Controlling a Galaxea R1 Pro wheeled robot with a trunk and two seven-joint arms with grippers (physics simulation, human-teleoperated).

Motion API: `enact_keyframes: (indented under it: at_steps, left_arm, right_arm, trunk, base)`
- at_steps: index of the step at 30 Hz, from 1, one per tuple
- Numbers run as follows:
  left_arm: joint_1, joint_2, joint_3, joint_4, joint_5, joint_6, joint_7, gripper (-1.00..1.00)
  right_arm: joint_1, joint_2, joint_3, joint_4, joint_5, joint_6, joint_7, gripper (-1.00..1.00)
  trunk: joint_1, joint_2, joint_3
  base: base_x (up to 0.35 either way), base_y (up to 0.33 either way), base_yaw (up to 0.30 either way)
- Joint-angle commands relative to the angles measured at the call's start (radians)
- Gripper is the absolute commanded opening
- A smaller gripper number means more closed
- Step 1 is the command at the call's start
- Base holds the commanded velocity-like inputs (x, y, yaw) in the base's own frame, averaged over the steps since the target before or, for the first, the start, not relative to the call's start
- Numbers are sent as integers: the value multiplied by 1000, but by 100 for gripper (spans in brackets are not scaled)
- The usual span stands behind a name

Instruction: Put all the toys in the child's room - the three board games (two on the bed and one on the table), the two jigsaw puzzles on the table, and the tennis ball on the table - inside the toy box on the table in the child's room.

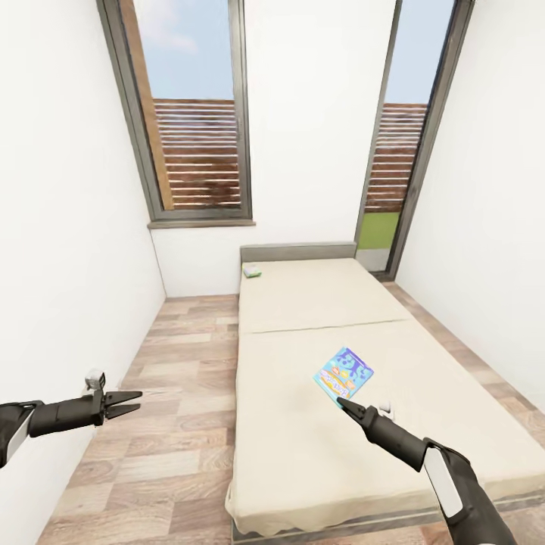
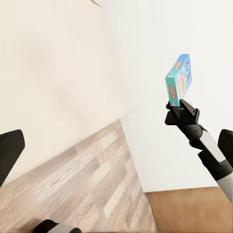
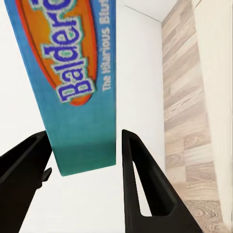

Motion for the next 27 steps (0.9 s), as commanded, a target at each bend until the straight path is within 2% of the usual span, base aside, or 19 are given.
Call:
enact_keyframes:
  at_steps: [1, 27]
  left_arm:
    - [0, 0, 1, 0, -1, 10, -4, 100]
    - [0, -1, -2, -2, -1, 6, -4, 100]
  right_arm:
    - [-1, 0, -1, 1, -2, 5, 2, -100]
    - [-1, 1, -1, 1, -2, 4, 0, -100]
  trunk:
    - [-4, 7, 2]
    - [-104, 189, 84]
  base:
    - [0, 0, -266]
    - [-8, 0, -276]
